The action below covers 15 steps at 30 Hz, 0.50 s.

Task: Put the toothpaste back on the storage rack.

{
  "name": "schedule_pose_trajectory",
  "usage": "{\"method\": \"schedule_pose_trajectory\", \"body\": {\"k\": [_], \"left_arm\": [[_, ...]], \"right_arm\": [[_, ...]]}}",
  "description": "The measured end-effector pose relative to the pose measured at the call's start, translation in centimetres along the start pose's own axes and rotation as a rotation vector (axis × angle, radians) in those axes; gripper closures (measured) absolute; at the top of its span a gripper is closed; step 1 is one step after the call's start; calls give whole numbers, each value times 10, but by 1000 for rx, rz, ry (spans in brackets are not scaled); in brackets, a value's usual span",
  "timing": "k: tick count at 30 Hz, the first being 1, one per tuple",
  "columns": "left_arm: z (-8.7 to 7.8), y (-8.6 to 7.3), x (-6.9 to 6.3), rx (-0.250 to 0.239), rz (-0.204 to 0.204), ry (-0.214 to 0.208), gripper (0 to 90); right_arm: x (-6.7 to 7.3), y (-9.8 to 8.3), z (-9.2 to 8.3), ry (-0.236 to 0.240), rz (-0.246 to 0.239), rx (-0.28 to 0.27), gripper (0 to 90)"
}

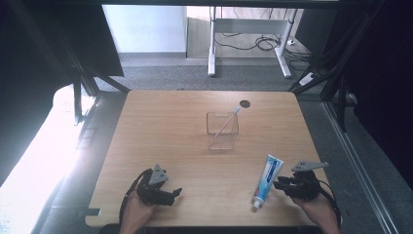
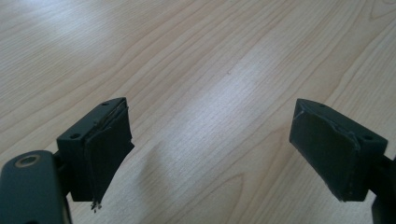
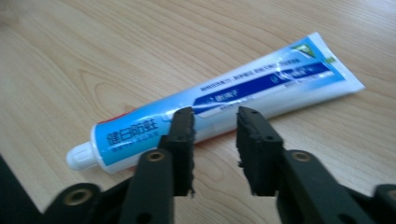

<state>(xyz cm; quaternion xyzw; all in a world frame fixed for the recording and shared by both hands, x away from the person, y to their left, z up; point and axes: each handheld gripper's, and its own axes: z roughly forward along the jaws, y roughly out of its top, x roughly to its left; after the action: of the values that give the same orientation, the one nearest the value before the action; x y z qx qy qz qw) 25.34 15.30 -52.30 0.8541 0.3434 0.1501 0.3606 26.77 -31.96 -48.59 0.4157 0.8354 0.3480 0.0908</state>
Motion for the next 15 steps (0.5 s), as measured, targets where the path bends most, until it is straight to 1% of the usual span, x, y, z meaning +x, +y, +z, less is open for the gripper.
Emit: {"method": "schedule_pose_trajectory", "body": {"k": [2,3,5,7,9,11,15], "left_arm": [[0,0,-1,1,4,-5,131],[1,0,0,1,6,-7,131],[0,0,0,-1,1,-8,131],[0,0,0,-3,4,-6,131],[-1,0,1,-7,-4,-9,131],[-1,0,1,-6,-5,-6,132],[0,-1,2,1,-5,-7,131]], "right_arm": [[3,4,1,7,-22,3,798],[4,6,1,16,-25,4,831],[6,10,2,23,-39,3,896],[9,15,5,37,-50,10,899],[12,19,9,48,-60,21,900],[15,22,14,58,-68,37,900],[21,27,23,81,-79,54,900]]}}
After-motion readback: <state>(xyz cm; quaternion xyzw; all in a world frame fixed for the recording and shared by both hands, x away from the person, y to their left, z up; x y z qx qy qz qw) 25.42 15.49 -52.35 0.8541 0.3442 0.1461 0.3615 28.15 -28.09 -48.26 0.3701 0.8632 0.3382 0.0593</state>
